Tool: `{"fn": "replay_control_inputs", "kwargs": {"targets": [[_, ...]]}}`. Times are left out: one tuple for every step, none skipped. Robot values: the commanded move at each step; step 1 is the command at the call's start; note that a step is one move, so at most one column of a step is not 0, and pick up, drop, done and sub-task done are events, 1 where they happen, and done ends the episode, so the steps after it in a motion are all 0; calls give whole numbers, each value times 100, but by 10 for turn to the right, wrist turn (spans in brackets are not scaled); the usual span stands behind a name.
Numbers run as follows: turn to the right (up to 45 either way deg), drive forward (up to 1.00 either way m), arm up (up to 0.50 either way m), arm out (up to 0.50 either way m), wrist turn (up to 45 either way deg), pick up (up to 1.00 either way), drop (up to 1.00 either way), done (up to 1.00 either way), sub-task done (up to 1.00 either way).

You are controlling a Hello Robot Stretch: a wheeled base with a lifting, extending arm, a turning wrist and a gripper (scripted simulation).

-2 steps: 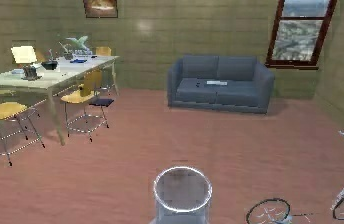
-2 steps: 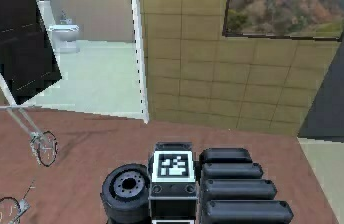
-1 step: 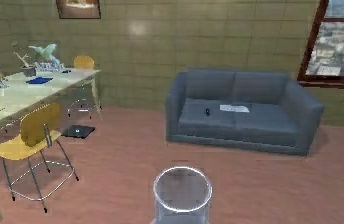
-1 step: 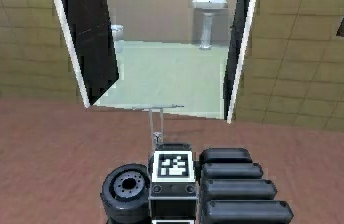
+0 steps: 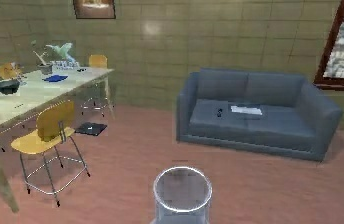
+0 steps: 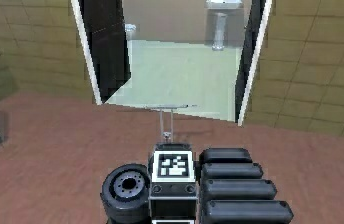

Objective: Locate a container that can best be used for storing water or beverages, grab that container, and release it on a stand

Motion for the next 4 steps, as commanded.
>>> {"fn": "replay_control_inputs", "kwargs": {"targets": [[0, 40, 0, 0, 0, 0, 0, 0, 0], [450, 0, 0, 0, 0, 0, 0, 0, 0], [210, 0, 0, 0, 0, 0, 0, 0, 0], [0, 100, 0, 0, 0, 0, 0, 0, 0]]}}
